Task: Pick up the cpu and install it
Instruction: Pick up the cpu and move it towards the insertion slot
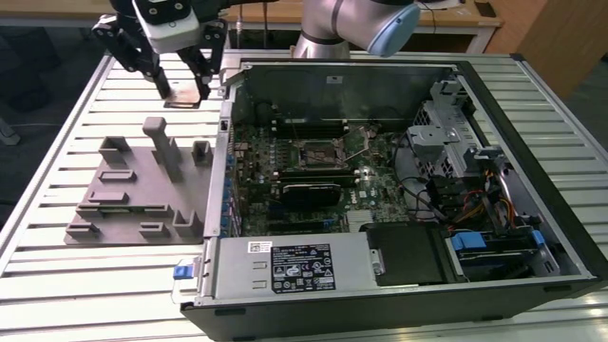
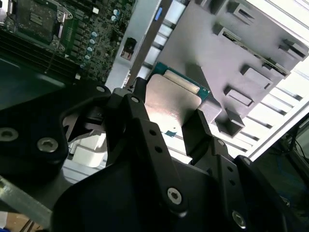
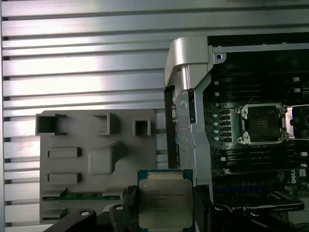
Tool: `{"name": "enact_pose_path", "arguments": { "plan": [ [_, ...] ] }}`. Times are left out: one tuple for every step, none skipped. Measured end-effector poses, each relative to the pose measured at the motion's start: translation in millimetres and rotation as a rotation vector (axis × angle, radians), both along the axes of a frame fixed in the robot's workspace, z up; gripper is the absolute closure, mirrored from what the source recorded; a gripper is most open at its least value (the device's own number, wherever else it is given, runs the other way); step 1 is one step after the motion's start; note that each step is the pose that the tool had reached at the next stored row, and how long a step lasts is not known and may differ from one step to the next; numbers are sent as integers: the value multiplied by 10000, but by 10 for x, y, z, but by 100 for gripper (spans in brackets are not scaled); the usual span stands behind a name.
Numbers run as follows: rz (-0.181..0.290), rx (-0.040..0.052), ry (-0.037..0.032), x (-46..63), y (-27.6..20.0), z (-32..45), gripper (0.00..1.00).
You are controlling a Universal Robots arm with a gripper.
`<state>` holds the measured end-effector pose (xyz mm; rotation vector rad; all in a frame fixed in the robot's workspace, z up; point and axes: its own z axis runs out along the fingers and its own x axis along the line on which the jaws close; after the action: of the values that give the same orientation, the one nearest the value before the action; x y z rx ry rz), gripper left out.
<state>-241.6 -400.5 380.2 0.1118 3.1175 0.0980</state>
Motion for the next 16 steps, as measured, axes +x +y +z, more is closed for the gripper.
{"name": "enact_pose_path", "arguments": {
  "plan": [
    [-1,0,1,22,0,0,46],
    [-1,1,2,46,0,-1,46],
    [0,1,4,71,0,0,46],
    [0,0,5,94,0,0,46],
    [0,1,5,116,0,-1,46],
    [1,1,7,140,0,-1,46],
    [1,1,8,162,0,-1,46],
    [0,1,9,185,0,0,46],
    [0,1,11,207,0,0,46],
    [-1,1,12,230,0,0,46],
    [0,0,14,253,0,0,46],
    [0,1,15,278,0,0,46],
    [1,0,17,302,0,0,46],
    [1,0,18,326,0,0,46],
    [1,0,20,351,0,0,46],
    [0,0,21,376,0,0,46]
  ]
}}
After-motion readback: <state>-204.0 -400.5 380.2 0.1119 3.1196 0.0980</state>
